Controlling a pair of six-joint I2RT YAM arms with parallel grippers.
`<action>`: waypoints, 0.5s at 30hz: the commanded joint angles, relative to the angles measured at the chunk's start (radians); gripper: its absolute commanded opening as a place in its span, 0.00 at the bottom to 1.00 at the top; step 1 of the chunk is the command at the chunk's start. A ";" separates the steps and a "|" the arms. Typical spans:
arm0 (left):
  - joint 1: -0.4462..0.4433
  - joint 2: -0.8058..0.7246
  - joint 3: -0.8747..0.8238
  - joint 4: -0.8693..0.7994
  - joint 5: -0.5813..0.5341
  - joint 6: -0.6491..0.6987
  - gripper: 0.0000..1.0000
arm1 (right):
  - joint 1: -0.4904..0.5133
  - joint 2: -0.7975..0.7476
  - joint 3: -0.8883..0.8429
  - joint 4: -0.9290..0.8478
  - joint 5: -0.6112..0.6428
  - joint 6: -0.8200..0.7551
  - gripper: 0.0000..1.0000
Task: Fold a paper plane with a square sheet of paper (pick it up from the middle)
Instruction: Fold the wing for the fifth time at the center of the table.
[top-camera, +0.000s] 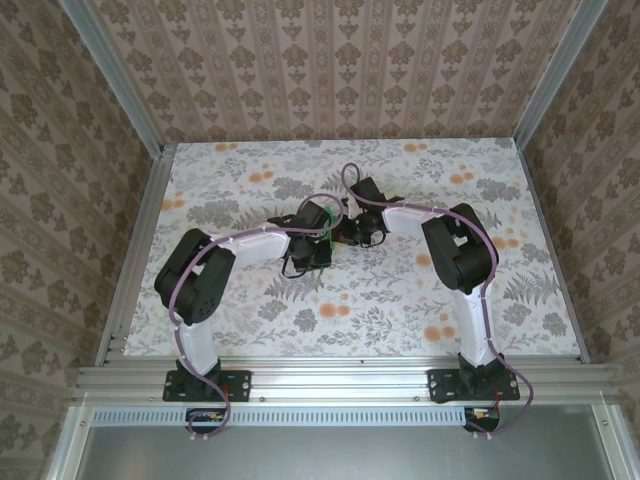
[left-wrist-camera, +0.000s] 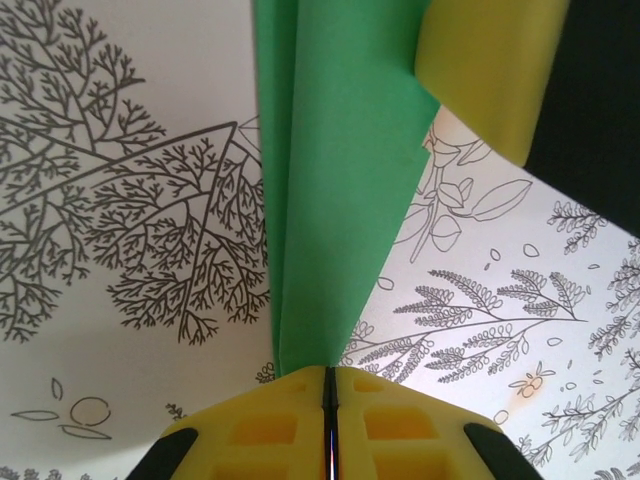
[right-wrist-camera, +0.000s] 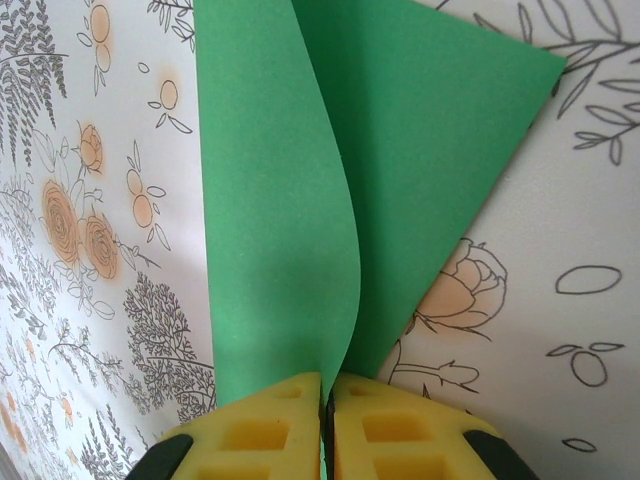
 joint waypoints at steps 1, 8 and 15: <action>-0.005 0.026 0.006 -0.044 -0.015 -0.010 0.11 | 0.003 0.056 -0.001 -0.078 0.074 -0.021 0.11; -0.010 0.021 -0.040 -0.033 -0.013 -0.035 0.12 | 0.003 0.058 0.003 -0.085 0.076 -0.021 0.11; -0.013 0.019 -0.080 0.012 0.025 -0.060 0.12 | 0.003 0.066 0.014 -0.107 0.084 -0.015 0.11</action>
